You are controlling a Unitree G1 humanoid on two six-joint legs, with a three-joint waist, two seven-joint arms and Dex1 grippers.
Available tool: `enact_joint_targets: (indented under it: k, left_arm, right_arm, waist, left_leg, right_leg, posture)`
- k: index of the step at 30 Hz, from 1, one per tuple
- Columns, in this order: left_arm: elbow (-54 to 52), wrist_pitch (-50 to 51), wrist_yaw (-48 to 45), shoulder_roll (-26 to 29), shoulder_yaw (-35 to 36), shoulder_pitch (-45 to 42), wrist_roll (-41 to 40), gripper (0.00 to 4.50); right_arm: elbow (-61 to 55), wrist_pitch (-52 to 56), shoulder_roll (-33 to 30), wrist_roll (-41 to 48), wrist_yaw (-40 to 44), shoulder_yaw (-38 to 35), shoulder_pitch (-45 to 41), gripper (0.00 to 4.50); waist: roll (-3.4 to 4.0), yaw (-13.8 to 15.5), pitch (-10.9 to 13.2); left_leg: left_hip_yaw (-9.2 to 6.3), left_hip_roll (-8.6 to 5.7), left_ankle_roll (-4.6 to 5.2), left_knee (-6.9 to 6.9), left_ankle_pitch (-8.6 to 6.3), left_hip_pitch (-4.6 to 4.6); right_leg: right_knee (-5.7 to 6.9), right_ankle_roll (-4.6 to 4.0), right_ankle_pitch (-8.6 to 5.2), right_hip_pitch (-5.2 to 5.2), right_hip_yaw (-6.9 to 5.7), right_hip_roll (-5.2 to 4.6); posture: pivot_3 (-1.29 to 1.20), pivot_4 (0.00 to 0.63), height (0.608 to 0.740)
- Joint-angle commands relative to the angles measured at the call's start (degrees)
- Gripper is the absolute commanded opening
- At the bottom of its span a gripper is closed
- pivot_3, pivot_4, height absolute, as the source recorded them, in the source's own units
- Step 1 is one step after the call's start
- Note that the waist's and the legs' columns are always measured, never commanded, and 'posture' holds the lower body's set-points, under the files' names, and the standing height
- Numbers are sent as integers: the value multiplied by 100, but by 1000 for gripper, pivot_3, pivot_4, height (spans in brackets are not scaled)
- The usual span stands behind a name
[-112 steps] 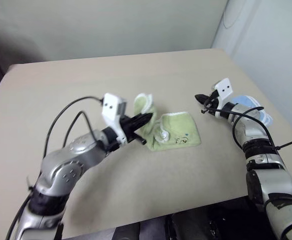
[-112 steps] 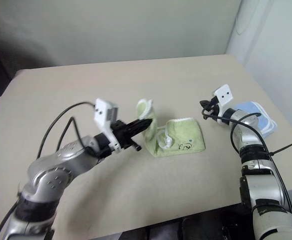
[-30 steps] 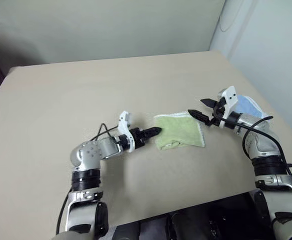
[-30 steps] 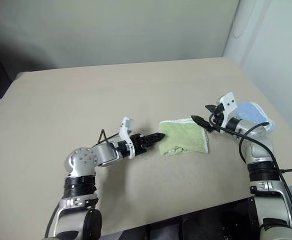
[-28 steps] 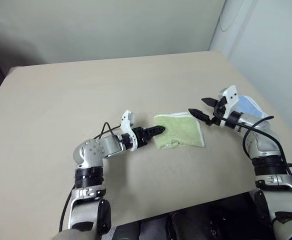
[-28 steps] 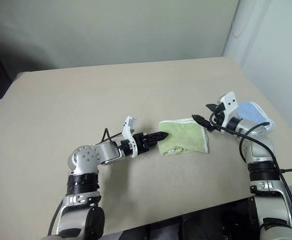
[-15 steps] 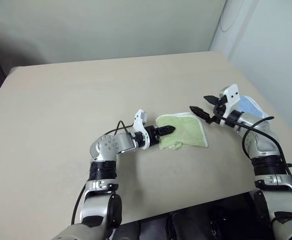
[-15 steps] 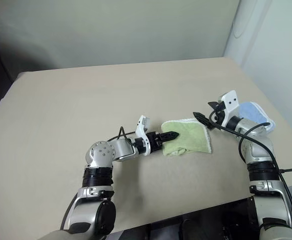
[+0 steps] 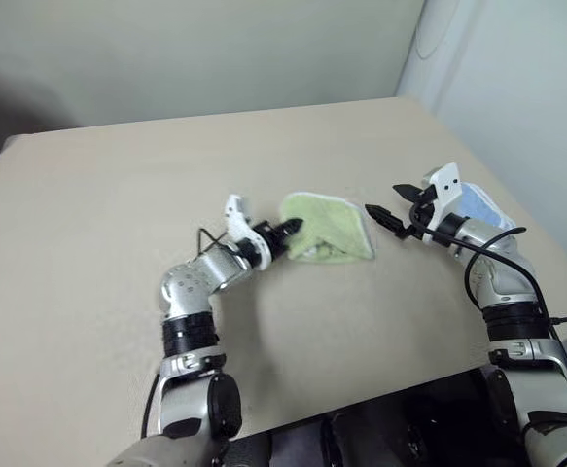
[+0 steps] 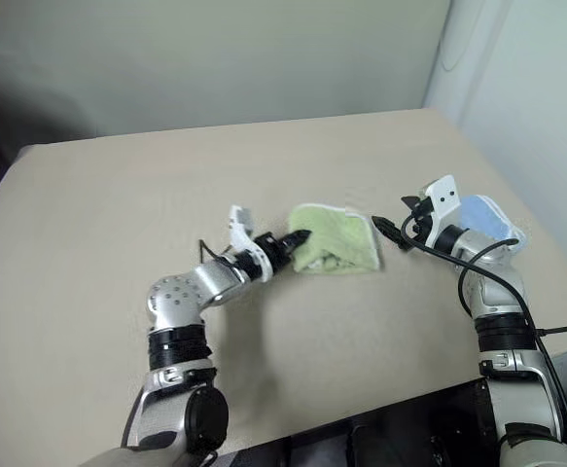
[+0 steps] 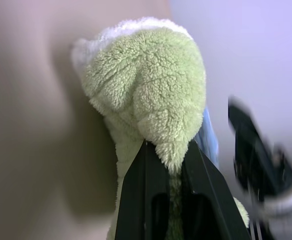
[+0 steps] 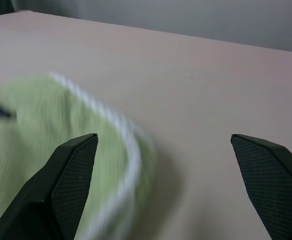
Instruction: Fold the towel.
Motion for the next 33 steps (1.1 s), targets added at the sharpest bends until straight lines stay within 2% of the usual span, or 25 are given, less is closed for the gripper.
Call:
enact_joint_targets:
  k: [1, 4, 8, 10, 13, 19, 22, 25, 28, 32, 33]
  left_arm:
    - [-369, -591, 395, 717, 928, -175, -318, 40]
    - [-438, -868, 535, 1507, 1460, -28, -385, 40]
    - [-14, -1348, 364, 2868, 2309, 592, -165, 40]
    - [258, -1432, 339, 3230, 2661, 950, -223, 40]
    - [521, -1346, 487, 3348, 3140, 1485, -452, 40]
    - [-25, -1163, 948, 2786, 3338, 2105, -945, 40]
    - [-294, -1231, 1170, 2516, 3453, 2201, -1352, 831]
    - [-521, -1263, 1317, 2370, 3478, 2334, -1717, 1898]
    - [-751, -1197, 1337, 2359, 3440, 2669, -2025, 3068]
    - [-958, -993, 1039, 2519, 3367, 3490, -2275, 4444]
    - [-1010, -942, 895, 2575, 3337, 3755, -2279, 4444]
  right_arm:
    - [-56, -137, -22, -11, -45, -113, -125, 4500]
    - [-4, -162, -21, -21, -31, -109, -137, 4500]
    - [154, -228, 17, -49, 25, -72, -218, 4500]
    - [272, -276, 46, -69, 48, -50, -288, 4500]
    - [464, -375, 111, -110, 109, 19, -397, 4500]
    - [699, -522, 205, -178, 180, 87, -541, 4500]
    - [752, -556, 215, -193, 207, 94, -561, 4500]
    - [816, -593, 217, -209, 225, 97, -575, 4500]
    - [844, -616, 224, -216, 235, 95, -579, 4500]
    - [849, -627, 236, -212, 232, 90, -584, 4500]
    - [852, -633, 235, -212, 234, 89, -581, 4500]
  waist:
    - [0, -62, 0]
    - [0, -116, 0]
    - [-2, -135, 0]
    - [-2, -137, 0]
    - [-2, -101, 0]
    - [-24, 30, 6]
    - [-38, 32, 4]
    - [-39, 8, 4]
    - [-39, -21, 4]
    - [-40, -103, 3]
    - [-42, -119, 3]
  left_leg:
    - [1, 2, -1, -2, 1, 0]
    - [0, 6, -10, -15, 6, -1]
    - [0, 4, -13, -21, 7, -6]
    - [-1, 1, -13, -27, 6, -9]
    - [0, -1, -12, -29, 5, -9]
    - [-22, -1, 31, -11, -15, -8]
    - [-22, 3, 21, -9, -6, -8]
    - [-20, 3, 7, -11, 4, -4]
    - [-17, 5, -41, -17, 31, -3]
    - [-9, 8, -43, -37, 31, -4]
    - [-8, 9, -45, -46, 32, -4]
  right_leg:
    - [1, -4, 2, -4, 0, 2]
    - [5, -12, 5, -23, 4, 10]
    - [-1, -14, 4, -34, 12, 10]
    - [-4, -14, 3, -38, 18, 7]
    - [-3, -15, 1, -37, 20, 3]
    - [7, -35, 3, -34, 1, 2]
    - [11, -54, 15, -29, -8, 2]
    - [16, -58, 18, -31, -8, 4]
    - [18, -59, 17, -35, -7, 5]
    - [16, -63, 12, -45, -2, 6]
    - [15, -65, 10, -48, -2, 6]
  posture:
    - [0, 150, 740]
    - [0, 150, 740]
    - [0, 150, 740]
    - [0, 150, 740]
    - [0, 150, 740]
    - [0, 150, 740]
    - [0, 150, 740]
    - [0, 150, 740]
    - [0, 150, 740]
    - [0, 150, 740]
    - [0, 150, 740]
